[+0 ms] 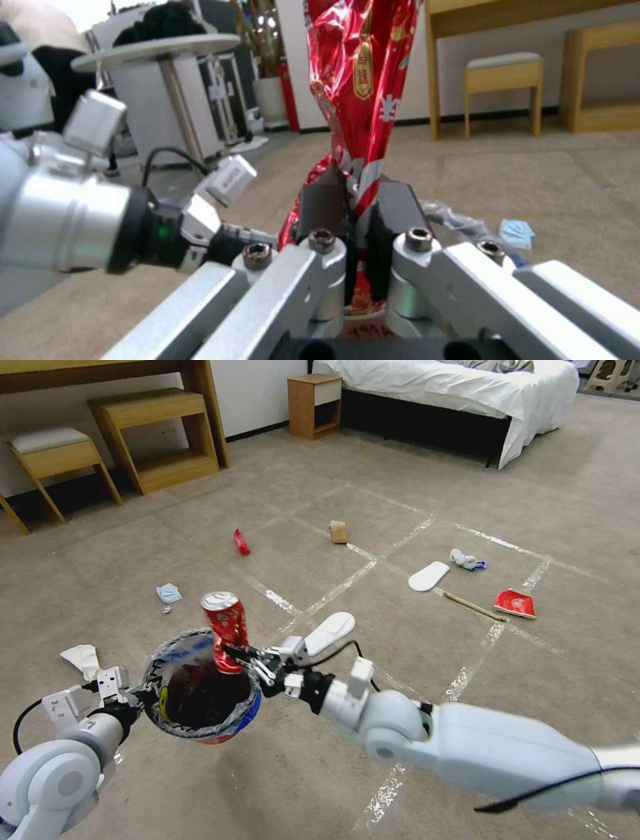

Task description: Pick up the trash bin and place the garbage on the floor into it.

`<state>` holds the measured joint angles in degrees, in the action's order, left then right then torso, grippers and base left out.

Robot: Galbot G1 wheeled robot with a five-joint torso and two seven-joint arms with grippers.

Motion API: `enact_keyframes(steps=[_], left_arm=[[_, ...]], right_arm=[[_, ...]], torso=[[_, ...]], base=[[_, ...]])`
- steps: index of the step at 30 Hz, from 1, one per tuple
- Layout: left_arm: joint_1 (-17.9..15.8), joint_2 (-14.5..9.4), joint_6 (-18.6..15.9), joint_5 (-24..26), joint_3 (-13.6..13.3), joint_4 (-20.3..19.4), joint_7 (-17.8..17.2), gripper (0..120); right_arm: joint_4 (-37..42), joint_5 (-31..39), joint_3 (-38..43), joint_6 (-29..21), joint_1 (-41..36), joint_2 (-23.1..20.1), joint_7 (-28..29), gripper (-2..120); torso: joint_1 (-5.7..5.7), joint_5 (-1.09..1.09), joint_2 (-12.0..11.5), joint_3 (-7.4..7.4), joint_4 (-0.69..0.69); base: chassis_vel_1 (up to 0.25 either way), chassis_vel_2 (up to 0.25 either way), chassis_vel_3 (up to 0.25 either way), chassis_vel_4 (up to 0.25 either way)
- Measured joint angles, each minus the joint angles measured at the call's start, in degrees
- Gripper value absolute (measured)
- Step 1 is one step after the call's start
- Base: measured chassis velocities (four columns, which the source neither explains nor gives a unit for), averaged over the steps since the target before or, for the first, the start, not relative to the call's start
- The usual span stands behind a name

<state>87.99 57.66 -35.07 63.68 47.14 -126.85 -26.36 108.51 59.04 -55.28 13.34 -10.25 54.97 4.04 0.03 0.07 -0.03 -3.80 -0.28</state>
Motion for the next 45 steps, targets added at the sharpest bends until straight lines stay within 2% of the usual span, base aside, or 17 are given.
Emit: enact_keyframes(steps=[15, 23, 27, 28, 30, 34, 37, 39, 40, 42, 45], left_arm=[[1.6, 0.6, 0.3, 0.0, 1.3, -2.6, 0.1, 1], [2.6, 0.6, 0.4, 0.0, 1.8, -3.8, 0.2, 1], [3.0, 0.8, 0.4, 0.0, 2.1, -4.2, 0.2, 1], [3.0, 0.8, 0.4, 0.0, 2.1, -4.2, 0.2, 1], [3.1, 0.9, 0.4, -0.1, 2.1, -4.2, 0.2, 1], [3.1, 1.0, 0.5, -0.1, 2.1, -4.2, 0.2, 1], [3.1, 1.2, 0.5, -0.4, 2.1, -3.7, 0.2, 1], [3.1, 1.3, 0.5, -0.5, 2.0, -3.6, 0.2, 1], [3.0, 1.3, 0.5, -0.6, 2.0, -3.4, 0.2, 1], [3.0, 1.3, 0.5, -0.6, 2.0, -3.3, 0.2, 1], [3.1, 1.3, 0.5, -0.8, 2.1, -2.8, 0.3, 1]], right_arm=[[-6.0, -3.2, -5.4, -1.9, 4.0, 8.0, 3.5, 3], [-8.0, -4.7, -5.6, -2.4, 4.1, 10.3, 5.6, 4], [-8.5, -5.0, -5.6, -2.6, 3.7, 11.2, 6.4, 22], [-8.5, -5.0, -5.6, -2.6, 3.7, 11.2, 6.4, 22], [-8.5, -5.0, -5.6, -2.7, 3.6, 11.1, 6.6, 33], [-8.4, -5.1, -5.4, -2.7, 3.6, 10.7, 6.6, 43], [-7.6, -5.1, -4.8, -2.7, 3.4, 9.6, 6.7, 58], [-7.2, -5.0, -4.5, -2.7, 3.3, 9.2, 6.8, 62], [-6.6, -5.0, -3.9, -2.7, 3.1, 8.4, 6.8, 69], [-6.4, -4.9, -3.6, -2.7, 3.0, 8.0, 6.8, 70], [-3.8, -3.6, 0.8, -2.9, 1.7, 5.3, 6.9, 89]], torso=[[0.00, 0.00, 0.0, 0.00, 0.00], [0.00, 0.01, 0.0, 0.00, 0.00], [0.00, 0.00, 0.0, 0.00, 0.00], [0.00, 0.00, 0.0, 0.00, 0.00], [0.00, 0.01, 0.0, 0.00, 0.00], [0.00, 0.01, 0.0, 0.00, 0.00], [0.00, 0.01, 0.0, 0.00, 0.00], [0.00, 0.01, 0.0, 0.00, 0.00], [0.00, 0.01, 0.0, 0.00, 0.00], [0.00, 0.01, 0.0, 0.00, 0.00], [0.00, 0.02, 0.0, 0.00, -0.01]], base=[[0.000, 0.000, 0.000, 0.000], [0.000, 0.000, 0.000, 0.000], [0.000, 0.000, 0.000, 0.000], [0.000, 0.000, 0.000, 0.000], [0.000, 0.000, 0.000, 0.000], [0.000, 0.000, 0.000, 0.000], [0.000, 0.000, 0.000, 0.000], [0.000, 0.000, 0.000, 0.000], [0.000, 0.000, 0.000, 0.000], [0.000, 0.000, 0.000, 0.000], [0.000, 0.000, 0.000, 0.000]])
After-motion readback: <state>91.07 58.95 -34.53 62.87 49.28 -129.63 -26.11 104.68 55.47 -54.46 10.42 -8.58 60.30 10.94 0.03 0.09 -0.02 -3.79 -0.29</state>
